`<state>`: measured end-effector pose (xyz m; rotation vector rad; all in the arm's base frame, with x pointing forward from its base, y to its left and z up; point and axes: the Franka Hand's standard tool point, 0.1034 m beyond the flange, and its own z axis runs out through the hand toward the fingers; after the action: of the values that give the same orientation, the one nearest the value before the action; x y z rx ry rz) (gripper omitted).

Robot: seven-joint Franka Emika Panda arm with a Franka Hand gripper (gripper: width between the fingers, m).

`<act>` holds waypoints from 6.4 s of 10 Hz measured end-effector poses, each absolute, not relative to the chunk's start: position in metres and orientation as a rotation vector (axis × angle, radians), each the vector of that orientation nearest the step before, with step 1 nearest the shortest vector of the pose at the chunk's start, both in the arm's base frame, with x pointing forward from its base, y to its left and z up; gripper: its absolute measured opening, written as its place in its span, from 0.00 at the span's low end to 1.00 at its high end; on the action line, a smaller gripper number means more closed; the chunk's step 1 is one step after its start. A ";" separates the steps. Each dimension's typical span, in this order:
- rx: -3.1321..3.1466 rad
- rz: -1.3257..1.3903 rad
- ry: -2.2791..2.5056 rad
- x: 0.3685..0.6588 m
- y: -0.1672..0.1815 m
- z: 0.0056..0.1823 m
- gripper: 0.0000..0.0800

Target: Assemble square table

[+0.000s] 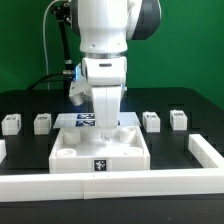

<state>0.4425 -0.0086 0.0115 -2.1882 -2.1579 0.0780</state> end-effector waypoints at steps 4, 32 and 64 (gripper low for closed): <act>-2.200 0.073 -2.151 0.444 -0.008 0.011 0.55; -2.235 -0.034 -2.148 0.483 0.081 0.011 0.08; -3.019 -0.068 0.293 0.410 0.155 0.044 0.81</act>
Offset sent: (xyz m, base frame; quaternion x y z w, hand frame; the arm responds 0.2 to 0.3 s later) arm 0.0000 0.0000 0.0000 0.0000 0.0000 0.0000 1.0000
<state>0.4101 0.1547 0.0437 -3.0187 0.2926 -0.0682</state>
